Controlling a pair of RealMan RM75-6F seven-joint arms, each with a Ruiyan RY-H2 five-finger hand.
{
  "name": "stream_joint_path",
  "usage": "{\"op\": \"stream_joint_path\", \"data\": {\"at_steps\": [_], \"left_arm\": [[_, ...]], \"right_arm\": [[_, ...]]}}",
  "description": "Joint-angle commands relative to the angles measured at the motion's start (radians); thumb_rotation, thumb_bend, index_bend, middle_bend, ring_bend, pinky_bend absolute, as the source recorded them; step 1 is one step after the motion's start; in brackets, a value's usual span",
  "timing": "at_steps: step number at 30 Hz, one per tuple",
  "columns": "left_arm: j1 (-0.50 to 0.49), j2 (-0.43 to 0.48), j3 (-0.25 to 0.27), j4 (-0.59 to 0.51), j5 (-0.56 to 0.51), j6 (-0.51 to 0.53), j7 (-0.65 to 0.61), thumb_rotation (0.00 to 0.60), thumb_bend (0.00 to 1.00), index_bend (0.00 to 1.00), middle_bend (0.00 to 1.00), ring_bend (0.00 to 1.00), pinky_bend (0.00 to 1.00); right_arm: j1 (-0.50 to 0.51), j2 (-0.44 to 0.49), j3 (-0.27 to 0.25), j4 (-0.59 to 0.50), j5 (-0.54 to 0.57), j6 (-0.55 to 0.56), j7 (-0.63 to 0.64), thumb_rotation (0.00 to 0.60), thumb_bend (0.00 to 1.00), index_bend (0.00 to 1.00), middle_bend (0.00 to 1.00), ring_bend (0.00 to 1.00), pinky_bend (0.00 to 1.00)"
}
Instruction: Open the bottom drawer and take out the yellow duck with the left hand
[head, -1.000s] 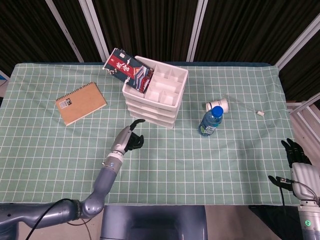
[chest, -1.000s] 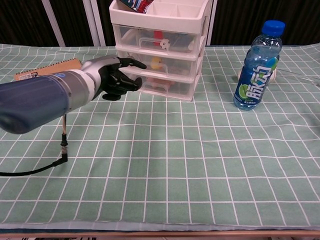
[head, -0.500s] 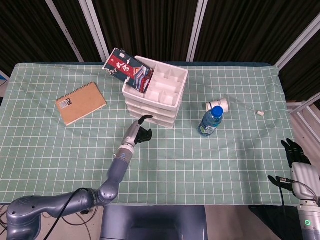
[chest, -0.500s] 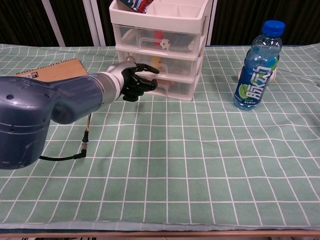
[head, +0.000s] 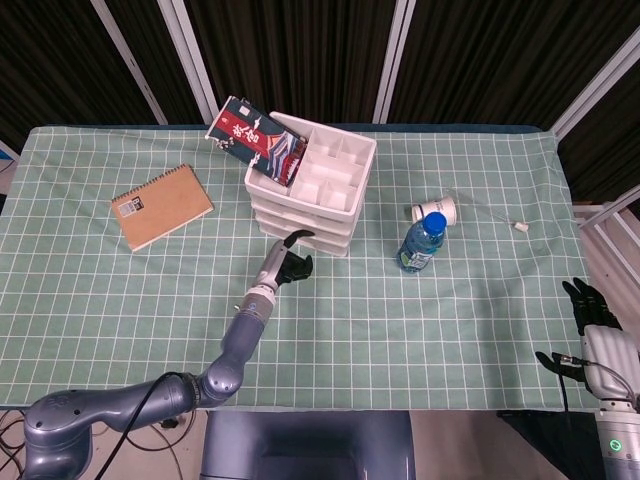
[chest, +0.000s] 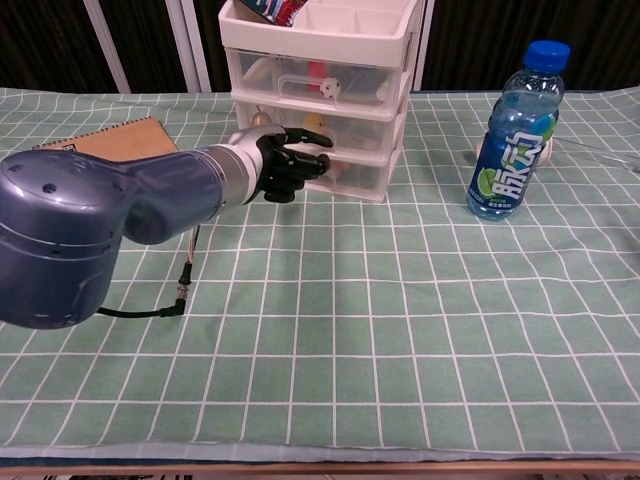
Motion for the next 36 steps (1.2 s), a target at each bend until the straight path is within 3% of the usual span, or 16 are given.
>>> {"op": "stream_joint_path", "data": {"at_steps": [1, 14, 23, 36], "left_arm": [[0.004, -0.007, 0.003, 0.009, 0.016, 0.009, -0.019, 0.6, 0.6, 0.21, 1.0, 1.0, 1.0], [-0.01, -0.033, 0.003, 0.063, 0.052, -0.019, -0.084, 0.6, 0.6, 0.22, 1.0, 1.0, 1.0], [-0.009, -0.041, 0.014, 0.086, 0.088, -0.047, -0.132, 0.6, 0.6, 0.28, 1.0, 1.0, 1.0], [0.049, 0.012, 0.05, 0.008, 0.108, -0.031, -0.151, 0.6, 0.6, 0.31, 1.0, 1.0, 1.0]], "right_arm": [[0.0, 0.0, 0.0, -0.001, 0.0, -0.001, 0.0, 0.6, 0.05, 0.0, 0.0, 0.0, 0.23], [0.0, 0.0, 0.0, -0.003, -0.001, 0.0, -0.002, 0.6, 0.05, 0.0, 0.0, 0.0, 0.23], [0.0, -0.001, 0.0, -0.003, 0.0, 0.0, -0.002, 0.6, 0.05, 0.0, 0.0, 0.0, 0.23], [-0.001, 0.001, -0.002, -0.007, -0.001, 0.002, -0.003, 0.6, 0.05, 0.0, 0.0, 0.0, 0.23]]}}
